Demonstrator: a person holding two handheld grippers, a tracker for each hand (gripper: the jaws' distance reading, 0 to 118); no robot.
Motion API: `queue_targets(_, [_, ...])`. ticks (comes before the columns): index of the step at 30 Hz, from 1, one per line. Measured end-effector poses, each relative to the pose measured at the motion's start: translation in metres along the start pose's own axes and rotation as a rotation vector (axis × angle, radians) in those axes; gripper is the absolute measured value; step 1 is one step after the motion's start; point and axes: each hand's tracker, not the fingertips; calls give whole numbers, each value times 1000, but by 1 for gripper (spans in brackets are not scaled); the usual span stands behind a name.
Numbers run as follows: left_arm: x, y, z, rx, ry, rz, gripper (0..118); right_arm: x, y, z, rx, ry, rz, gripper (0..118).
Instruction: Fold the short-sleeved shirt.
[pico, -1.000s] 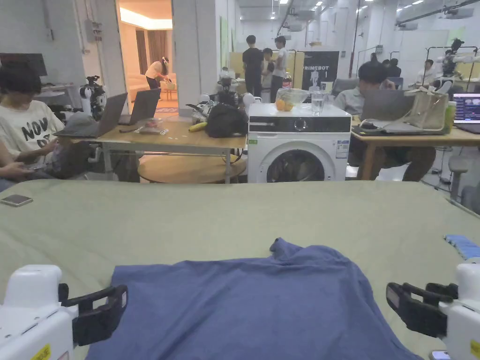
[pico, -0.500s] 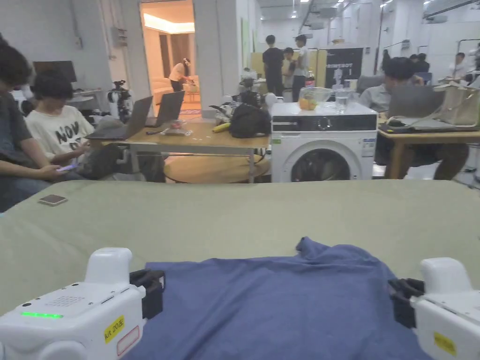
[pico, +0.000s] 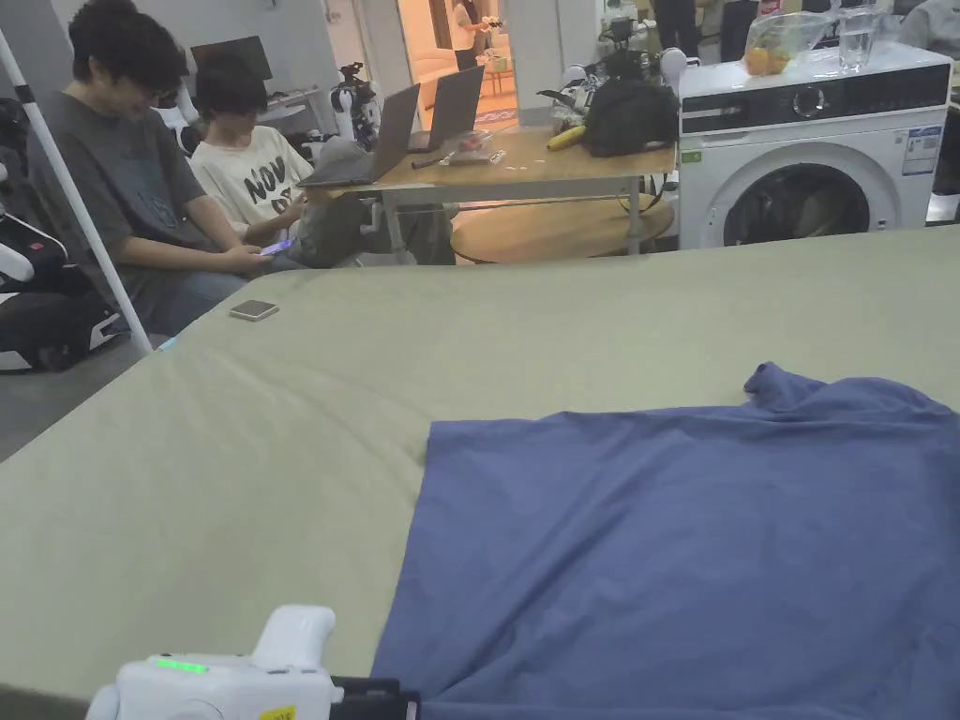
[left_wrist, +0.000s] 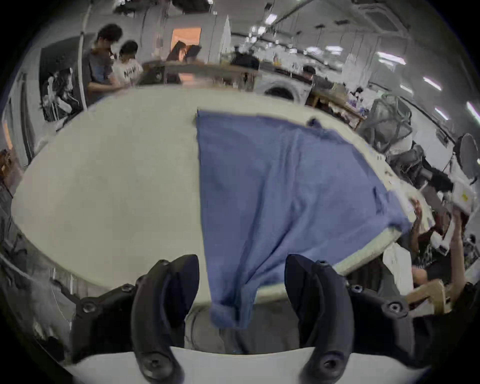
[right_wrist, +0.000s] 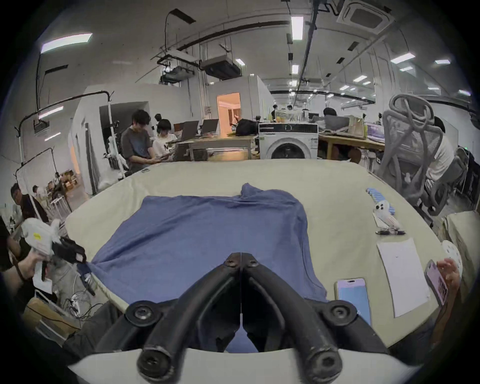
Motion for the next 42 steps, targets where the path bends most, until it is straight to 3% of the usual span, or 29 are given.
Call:
queue_targets(1, [2, -2, -7, -19, 14, -10, 47, 2, -1, 2, -5, 0, -1, 0])
queue_targets(5, [10, 6, -16, -14, 30, -20, 34, 13, -7, 11, -23, -40, -3, 0])
queue_targets(7, [19, 9, -20, -21, 1, -11, 7, 21, -12, 23, -28, -57, -22, 0])
queue_targets(9, [31, 8, -25, -44, 83, -139, 3, 34, -19, 32, -50, -78, -31, 0])
queue_targets(11, [34, 10, -28, -55, 91, -135, 3, 48, -28, 37, -143, -89, -11, 0])
queue_targets(12, [34, 11, -28, -56, 91, -132, 3, 58, -36, 36, -193, -87, 2, 15])
queue_targets(14, [41, 9, -25, -59, 95, -131, 3, 70, -49, 31, -282, -93, -16, 60])
queue_targets(19, [47, 8, -21, -65, 89, -105, 3, 90, -82, -4, -425, -20, -84, 58])
queue_targets(21, [46, 7, -17, -62, 82, -96, 3, 85, -91, -17, -469, 2, -74, 56])
queue_targets(24, [45, 6, -16, -58, 73, -73, 3, 76, -102, -34, -512, -28, 0, 27])
queue_targets(25, [44, 6, -15, -56, 72, -70, 3, 74, -100, -31, -487, -15, -7, 21])
queue_targets(26, [45, 4, -14, -51, 72, -67, 3, 74, -97, -28, -477, -8, -5, 8])
queue_targets(31, [49, 2, -3, 5, 90, -79, 3, 61, -79, -17, -424, -44, 81, 6])
queue_targets(34, [43, 25, 17, 126, 61, -20, 3, 67, -43, -16, -348, -38, 41, 6])
queue_targets(39, [30, 107, 2, 246, 92, -43, 3, 82, 26, -87, -265, -65, 20, 6])
queue_targets(42, [22, 162, -43, 246, 95, -34, 3, 85, 54, -153, -263, -128, 58, 6])
